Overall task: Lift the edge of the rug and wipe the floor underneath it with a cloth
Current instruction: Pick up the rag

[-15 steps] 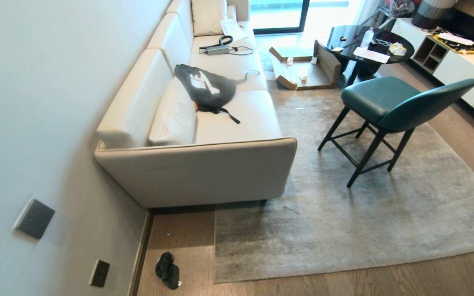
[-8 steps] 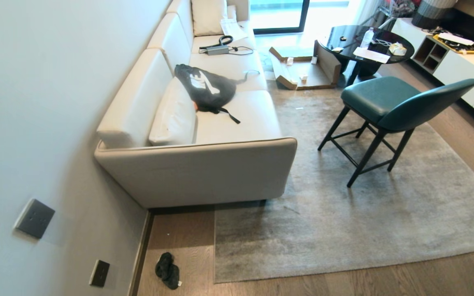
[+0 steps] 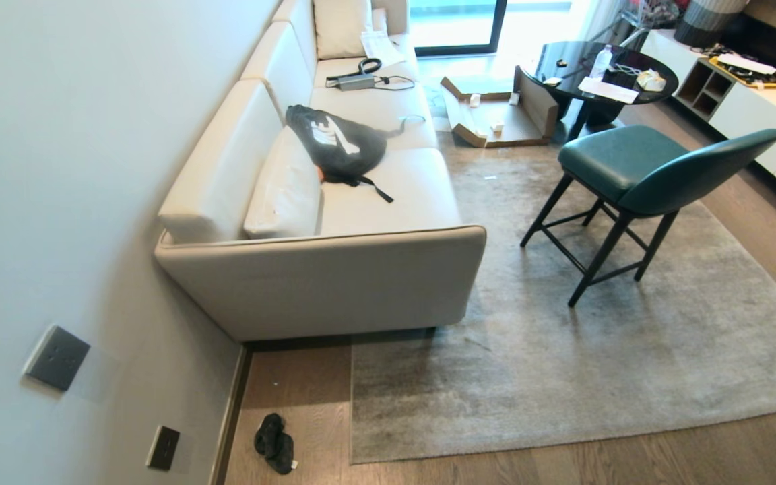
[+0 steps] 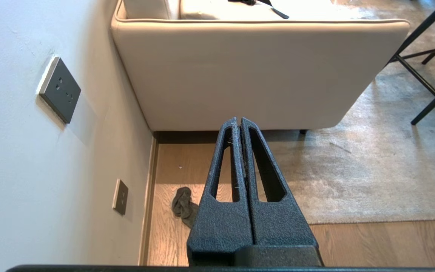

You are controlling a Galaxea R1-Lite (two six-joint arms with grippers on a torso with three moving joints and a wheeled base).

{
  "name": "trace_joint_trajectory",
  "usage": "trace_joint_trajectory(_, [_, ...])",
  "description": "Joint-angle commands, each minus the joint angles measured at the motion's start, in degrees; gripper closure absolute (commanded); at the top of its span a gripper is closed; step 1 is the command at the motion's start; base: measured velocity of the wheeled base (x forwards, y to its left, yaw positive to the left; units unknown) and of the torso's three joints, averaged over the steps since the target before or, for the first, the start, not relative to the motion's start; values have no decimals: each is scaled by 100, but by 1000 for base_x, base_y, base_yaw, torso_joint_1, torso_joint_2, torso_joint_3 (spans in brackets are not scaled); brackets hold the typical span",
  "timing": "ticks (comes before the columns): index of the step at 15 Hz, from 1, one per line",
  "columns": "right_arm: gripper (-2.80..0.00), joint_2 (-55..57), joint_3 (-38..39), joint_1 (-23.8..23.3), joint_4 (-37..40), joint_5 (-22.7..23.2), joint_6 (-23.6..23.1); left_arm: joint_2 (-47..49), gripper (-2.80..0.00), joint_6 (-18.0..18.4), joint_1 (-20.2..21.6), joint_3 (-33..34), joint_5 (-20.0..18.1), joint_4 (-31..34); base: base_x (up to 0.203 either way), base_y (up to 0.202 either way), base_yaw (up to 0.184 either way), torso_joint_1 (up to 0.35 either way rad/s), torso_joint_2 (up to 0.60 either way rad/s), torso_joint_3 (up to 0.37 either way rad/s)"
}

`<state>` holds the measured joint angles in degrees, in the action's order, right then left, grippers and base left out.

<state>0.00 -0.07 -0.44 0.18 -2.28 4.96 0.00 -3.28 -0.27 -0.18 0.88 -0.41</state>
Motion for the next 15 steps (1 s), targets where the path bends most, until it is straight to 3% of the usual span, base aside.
trace_joint_trajectory(1, [0, 0, -1, 0, -1, -1, -4, 0, 0, -6, 0, 1, 1, -2, 0, 0, 0, 0, 0, 0])
trace_joint_trajectory(15, [0, 0, -1, 0, 8, -27, -23, 0, 0, -6, 0, 1, 0, -2, 0, 0, 0, 0, 0, 0])
